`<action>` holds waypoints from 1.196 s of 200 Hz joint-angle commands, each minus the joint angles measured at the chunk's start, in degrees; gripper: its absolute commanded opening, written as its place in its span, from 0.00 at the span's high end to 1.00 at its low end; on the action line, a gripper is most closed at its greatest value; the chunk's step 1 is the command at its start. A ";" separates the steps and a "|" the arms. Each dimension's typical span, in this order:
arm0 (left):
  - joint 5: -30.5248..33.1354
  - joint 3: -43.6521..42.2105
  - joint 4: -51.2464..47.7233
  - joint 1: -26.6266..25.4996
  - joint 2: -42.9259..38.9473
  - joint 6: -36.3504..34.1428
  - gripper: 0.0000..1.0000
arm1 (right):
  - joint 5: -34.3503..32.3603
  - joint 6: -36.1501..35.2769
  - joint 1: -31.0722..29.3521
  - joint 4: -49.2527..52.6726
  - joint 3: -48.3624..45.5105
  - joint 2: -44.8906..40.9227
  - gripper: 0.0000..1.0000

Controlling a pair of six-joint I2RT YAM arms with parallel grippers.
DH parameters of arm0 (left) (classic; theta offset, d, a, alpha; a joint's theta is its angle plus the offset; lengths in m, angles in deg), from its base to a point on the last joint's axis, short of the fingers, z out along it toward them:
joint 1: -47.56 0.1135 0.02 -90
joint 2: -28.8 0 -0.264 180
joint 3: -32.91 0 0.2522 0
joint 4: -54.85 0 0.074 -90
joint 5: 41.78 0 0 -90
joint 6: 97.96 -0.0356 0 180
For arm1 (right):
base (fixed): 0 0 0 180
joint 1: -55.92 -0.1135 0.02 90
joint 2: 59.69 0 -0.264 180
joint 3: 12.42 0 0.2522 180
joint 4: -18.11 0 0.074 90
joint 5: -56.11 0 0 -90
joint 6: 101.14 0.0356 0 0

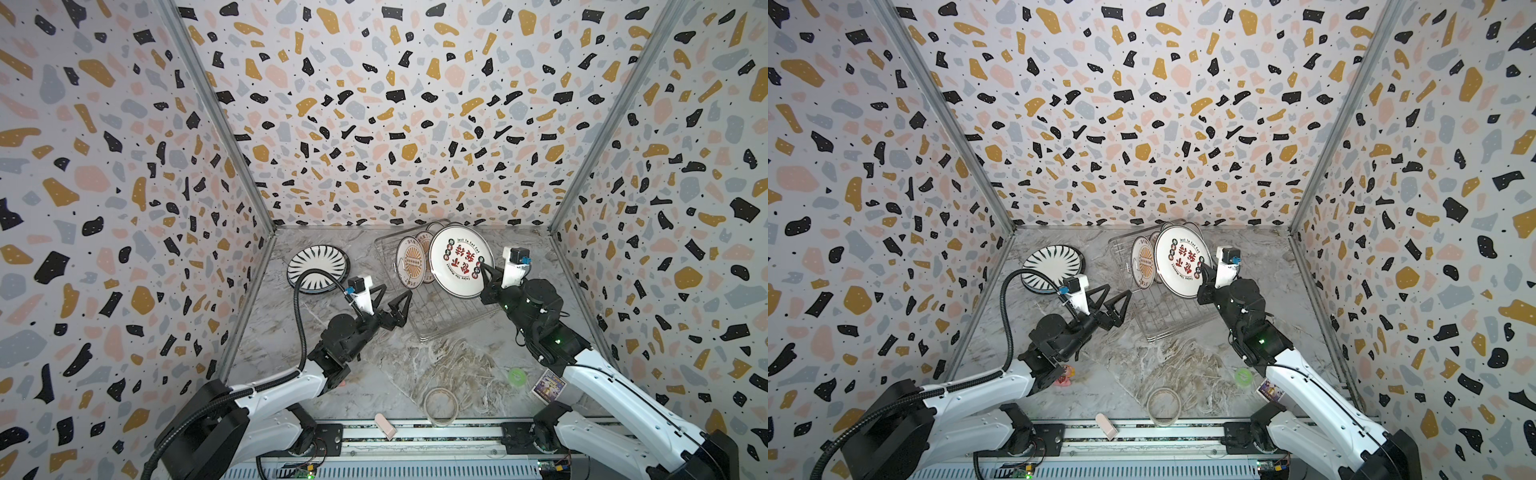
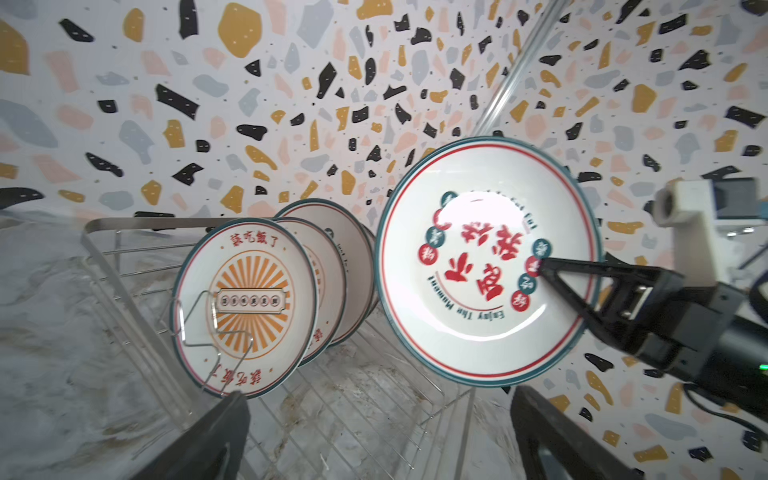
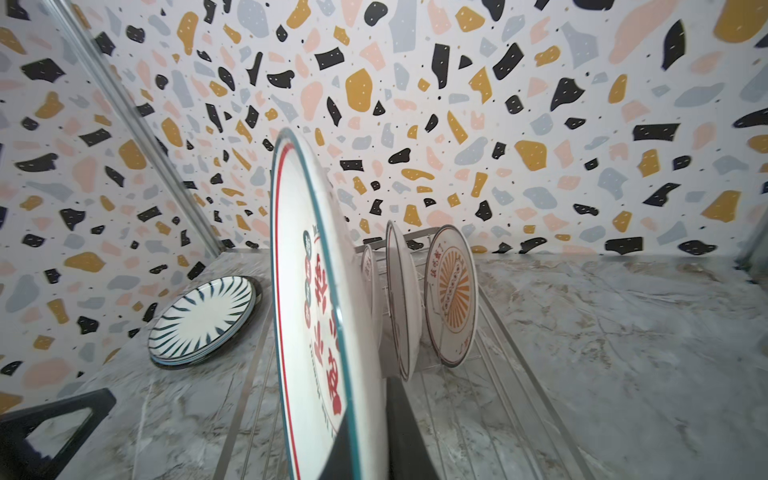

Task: Unload the plates from the dish rack
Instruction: 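Lift the red-text plate out of the rack with the right gripper, then carry the red-text plate toward the left gripper while the left gripper grasps its rim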

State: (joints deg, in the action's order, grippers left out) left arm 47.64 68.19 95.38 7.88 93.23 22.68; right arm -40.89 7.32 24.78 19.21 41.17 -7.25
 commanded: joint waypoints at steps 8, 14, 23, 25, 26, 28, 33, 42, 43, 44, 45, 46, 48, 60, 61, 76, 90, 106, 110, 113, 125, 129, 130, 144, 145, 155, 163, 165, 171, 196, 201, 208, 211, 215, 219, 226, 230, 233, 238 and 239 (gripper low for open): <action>-13.53 -1.91 5.68 3.40 -1.02 0.96 0.00 | 14.98 4.35 2.63 -7.37 -0.91 -1.46 0.94; -15.52 -2.09 6.35 3.93 -0.77 1.63 0.00 | 17.55 4.71 3.26 -7.77 -1.05 -1.11 0.95; -18.01 -2.18 7.33 4.24 -0.30 2.54 0.00 | 20.97 5.62 3.89 -9.18 -1.69 -0.73 0.95; -18.33 -2.25 7.46 4.25 -0.16 2.80 0.00 | 21.66 5.84 4.07 -9.52 -1.80 -0.69 0.95; -18.50 -2.26 7.48 4.26 -0.12 2.87 0.00 | 22.02 5.91 4.15 -9.68 -1.88 -0.64 0.95; -18.80 -2.27 7.57 4.26 -0.03 3.12 0.00 | 22.67 6.13 4.15 -9.95 -1.93 -0.56 0.95; -19.18 -2.35 7.74 4.26 0.23 3.77 0.00 | 24.26 6.45 4.46 -10.61 -2.19 -0.36 0.95; -19.28 -2.97 8.83 4.08 0.52 5.11 0.01 | 26.70 6.85 4.71 -11.37 -2.47 -0.09 0.95; -19.28 -3.06 9.05 4.09 0.52 5.26 0.01 | 26.87 6.89 4.70 -11.44 -2.48 -0.07 0.95; -19.33 -3.19 9.20 4.09 0.53 5.42 0.01 | 27.09 6.92 4.78 -11.47 -2.52 -0.07 0.95; -19.35 -3.26 9.41 4.09 0.53 5.50 0.01 | 27.29 6.97 4.77 -11.53 -2.55 -0.02 0.95; -19.36 -3.38 9.64 4.09 0.53 5.67 0.01 | 27.47 7.00 4.81 -11.56 -2.60 0.00 0.95; -19.44 -3.58 10.08 4.09 0.53 5.91 0.01 | 27.88 7.15 4.82 -11.67 -2.69 0.02 0.95; -19.56 -4.37 11.49 4.09 0.40 6.63 0.01 | 30.16 7.83 5.05 -13.14 -3.41 0.18 0.95; -19.47 -4.37 11.43 4.09 0.38 6.63 0.01 | 30.36 7.91 5.13 -13.25 -3.47 0.19 0.95; -18.01 -3.96 8.92 4.09 0.13 6.29 0.01 | 32.91 8.91 5.49 -14.36 -4.42 0.46 0.95; -17.98 -3.72 9.19 3.95 1.20 6.90 0.04 | 34.85 9.60 5.77 -14.71 -5.23 0.55 0.95; -19.11 -3.86 11.98 4.00 2.90 8.57 0.08 | 36.79 10.66 6.07 -16.80 -7.00 0.45 0.95; -19.19 -3.94 12.63 3.89 3.17 9.18 0.10 | 37.36 10.86 6.21 -17.23 -7.48 0.46 0.95; -19.13 -3.94 12.99 3.86 3.31 9.62 0.11 | 37.79 11.04 6.30 -17.56 -7.71 0.42 0.95; -18.62 -4.09 13.40 3.33 3.44 10.45 0.15 | 39.79 11.98 6.54 -19.33 -8.67 0.62 0.95; -18.34 -4.11 13.31 3.23 3.36 10.54 0.16 | 40.30 12.23 6.56 -19.91 -9.00 0.68 0.95; -18.29 -4.12 13.27 3.17 3.35 10.61 0.17 | 40.44 12.27 6.59 -20.02 -9.04 0.71 0.95; -17.15 -4.44 13.34 2.87 2.97 11.04 0.23 | 41.74 12.70 6.61 -21.03 -9.31 1.19 0.95; -17.03 -4.50 13.37 2.86 2.98 11.08 0.23 | 41.82 12.72 6.57 -21.06 -9.32 1.27 0.95; -16.41 -4.71 13.53 2.77 2.99 11.36 0.27 | 42.45 12.93 6.63 -21.69 -9.34 1.81 0.95; -16.40 -4.88 13.83 2.68 3.05 11.83 0.31 | 42.93 13.16 6.79 -22.13 -9.29 2.33 0.95; -16.47 -4.90 14.01 2.68 3.14 11.93 0.32 | 42.99 13.18 6.85 -22.20 -9.30 2.43 0.95; -16.80 -5.06 14.42 2.64 3.25 12.21 0.36 | 43.39 13.27 6.88 -22.46 -9.34 2.73 0.95; -17.60 -5.15 14.85 2.68 3.43 12.83 0.49 | 44.07 13.45 7.05 -23.14 -9.49 3.54 0.95; -17.58 -5.17 14.83 2.68 3.36 12.81 0.52 | 43.93 13.45 7.18 -23.18 -9.51 3.58 0.95; -17.58 -5.26 14.73 2.66 3.34 12.96 0.57 | 43.91 13.40 7.19 -23.10 -9.51 3.63 0.95; -17.55 -5.26 14.73 2.60 3.34 12.96 0.59 | 43.98 13.44 7.25 -23.13 -9.50 3.65 0.95; -17.54 -5.28 14.76 2.57 3.36 12.91 0.61 | 44.08 13.40 7.37 -23.15 -9.51 3.81 0.95; -17.54 -5.34 14.79 2.59 3.38 12.94 0.63 | 44.14 13.44 7.40 -23.21 -9.51 3.87 0.95; -17.44 -5.39 14.80 2.57 3.50 13.00 0.66 | 44.18 13.45 7.36 -23.19 -9.42 4.02 0.95; -17.42 -5.43 14.81 2.59 3.52 13.08 0.68 | 44.31 13.45 7.38 -23.24 -9.42 4.13 0.95; -17.41 -5.43 14.88 2.51 3.59 13.13 0.70 | 44.40 13.57 7.32 -23.40 -9.38 4.20 0.95; -17.37 -5.43 14.81 2.49 3.64 13.07 0.73 | 44.52 13.55 7.36 -23.46 -9.42 4.37 0.95; -17.36 -5.43 14.80 2.50 3.66 13.10 0.74 | 44.53 13.54 7.38 -23.50 -9.38 4.39 0.95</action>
State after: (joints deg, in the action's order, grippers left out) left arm 30.68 63.40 106.39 10.72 96.70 35.72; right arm 1.77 19.78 31.86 0.72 30.86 -2.66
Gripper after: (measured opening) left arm 0.322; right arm 0.098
